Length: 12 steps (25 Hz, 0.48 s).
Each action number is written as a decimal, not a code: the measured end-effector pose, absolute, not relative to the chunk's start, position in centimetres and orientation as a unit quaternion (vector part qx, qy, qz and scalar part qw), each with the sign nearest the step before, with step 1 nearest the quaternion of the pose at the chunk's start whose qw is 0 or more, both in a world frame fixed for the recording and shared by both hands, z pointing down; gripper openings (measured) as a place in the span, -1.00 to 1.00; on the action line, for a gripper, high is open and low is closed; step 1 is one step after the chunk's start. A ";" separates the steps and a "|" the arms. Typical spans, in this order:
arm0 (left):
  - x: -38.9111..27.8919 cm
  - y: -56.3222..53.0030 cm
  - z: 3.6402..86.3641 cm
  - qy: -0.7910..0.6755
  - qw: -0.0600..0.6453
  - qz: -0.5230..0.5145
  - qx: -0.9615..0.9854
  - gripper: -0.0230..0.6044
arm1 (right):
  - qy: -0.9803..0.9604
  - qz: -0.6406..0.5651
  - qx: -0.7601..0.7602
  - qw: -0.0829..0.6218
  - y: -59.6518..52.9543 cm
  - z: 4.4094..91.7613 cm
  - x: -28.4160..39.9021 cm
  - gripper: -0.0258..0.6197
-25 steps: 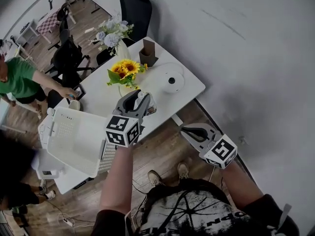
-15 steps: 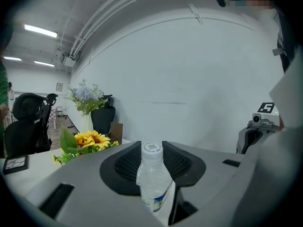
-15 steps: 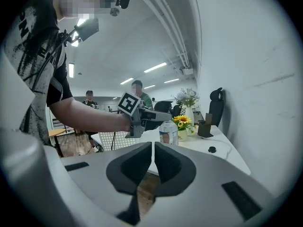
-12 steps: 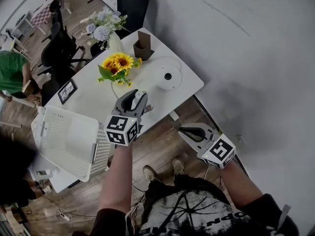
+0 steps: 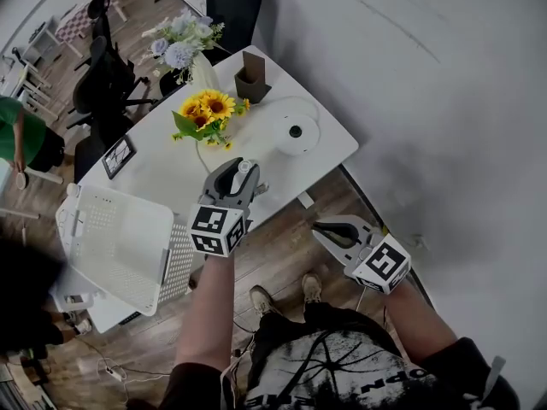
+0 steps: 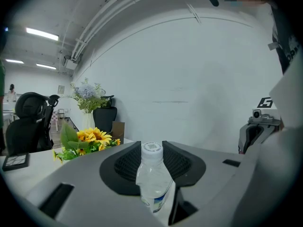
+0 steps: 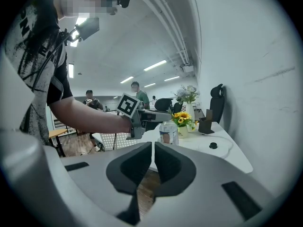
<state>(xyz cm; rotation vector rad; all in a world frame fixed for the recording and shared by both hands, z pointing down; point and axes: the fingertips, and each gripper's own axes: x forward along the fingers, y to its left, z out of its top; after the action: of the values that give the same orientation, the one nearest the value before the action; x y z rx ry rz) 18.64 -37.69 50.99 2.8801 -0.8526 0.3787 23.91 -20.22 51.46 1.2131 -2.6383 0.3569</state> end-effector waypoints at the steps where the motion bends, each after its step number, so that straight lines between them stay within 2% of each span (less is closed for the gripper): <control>1: 18.6 -37.6 51.0 -0.280 0.055 0.124 0.950 -0.46 | -0.897 0.121 0.411 0.107 -20.2 51.5 23.8 -0.84; 12: 18.7 -37.2 51.3 -0.273 0.051 0.129 0.952 -0.46 | -0.899 0.114 0.411 0.101 -20.4 50.9 23.3 -0.84</control>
<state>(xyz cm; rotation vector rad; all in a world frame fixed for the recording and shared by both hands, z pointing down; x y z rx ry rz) 18.70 -37.22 51.31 2.8968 -0.8307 0.3921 23.26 -20.40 50.93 1.2145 -2.6550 0.3358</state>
